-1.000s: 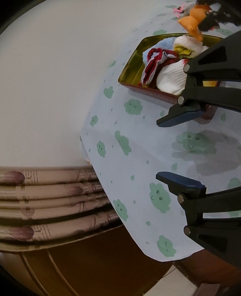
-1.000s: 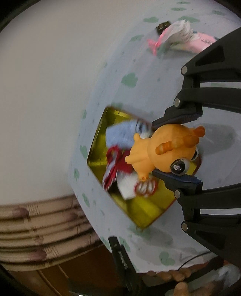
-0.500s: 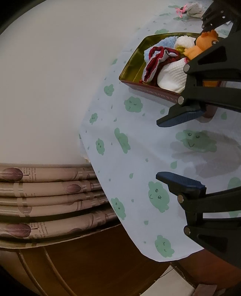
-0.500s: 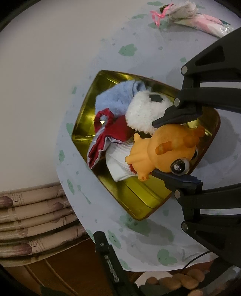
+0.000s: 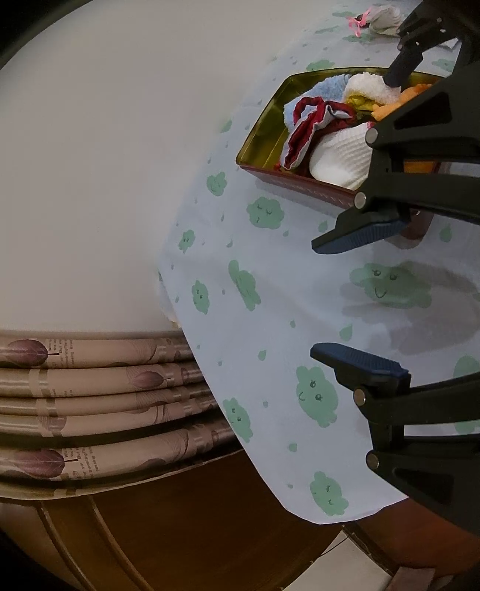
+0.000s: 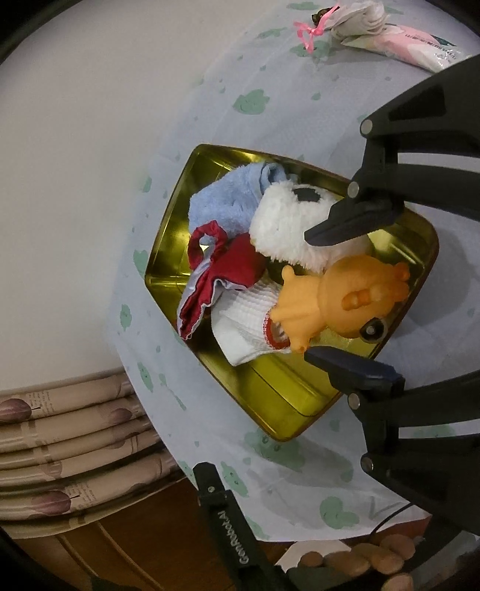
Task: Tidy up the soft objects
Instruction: 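Carry the orange duck into the tin and release it with the right gripper, then move the right gripper to the brown patterned cloth and grasp it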
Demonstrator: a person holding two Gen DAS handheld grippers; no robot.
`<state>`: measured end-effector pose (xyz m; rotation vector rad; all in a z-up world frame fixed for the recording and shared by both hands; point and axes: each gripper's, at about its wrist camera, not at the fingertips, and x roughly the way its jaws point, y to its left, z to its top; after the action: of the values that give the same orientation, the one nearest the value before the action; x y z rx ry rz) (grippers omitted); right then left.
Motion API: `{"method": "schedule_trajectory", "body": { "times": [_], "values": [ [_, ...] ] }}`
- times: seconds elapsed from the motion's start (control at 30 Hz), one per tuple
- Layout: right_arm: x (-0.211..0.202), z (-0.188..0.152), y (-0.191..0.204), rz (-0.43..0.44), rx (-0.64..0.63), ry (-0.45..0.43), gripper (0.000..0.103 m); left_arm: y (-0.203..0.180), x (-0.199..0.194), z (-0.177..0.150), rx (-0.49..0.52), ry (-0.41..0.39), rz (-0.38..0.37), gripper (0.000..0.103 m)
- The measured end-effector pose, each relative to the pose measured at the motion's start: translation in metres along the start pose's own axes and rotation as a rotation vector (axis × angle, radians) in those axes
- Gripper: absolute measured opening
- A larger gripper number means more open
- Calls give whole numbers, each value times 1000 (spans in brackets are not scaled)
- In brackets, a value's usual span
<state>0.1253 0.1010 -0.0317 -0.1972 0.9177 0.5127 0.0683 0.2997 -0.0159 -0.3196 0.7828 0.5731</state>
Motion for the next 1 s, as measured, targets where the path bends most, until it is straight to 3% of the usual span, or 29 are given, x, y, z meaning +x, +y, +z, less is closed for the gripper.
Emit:
{"method": "schedule_trajectory", "body": {
  "times": [0.5, 0.73, 1.0],
  "values": [
    [-43, -8, -24, -1, 50, -58, 58, -8, -1, -1, 31, 2, 3, 51],
    [-64, -21, -71, -71, 121, -73, 60, -13, -3, -3, 56, -3, 6, 51],
    [-86, -49, -154, -222, 224, -55, 60, -17, -4, -5, 71, -2, 1, 51]
  ]
}}
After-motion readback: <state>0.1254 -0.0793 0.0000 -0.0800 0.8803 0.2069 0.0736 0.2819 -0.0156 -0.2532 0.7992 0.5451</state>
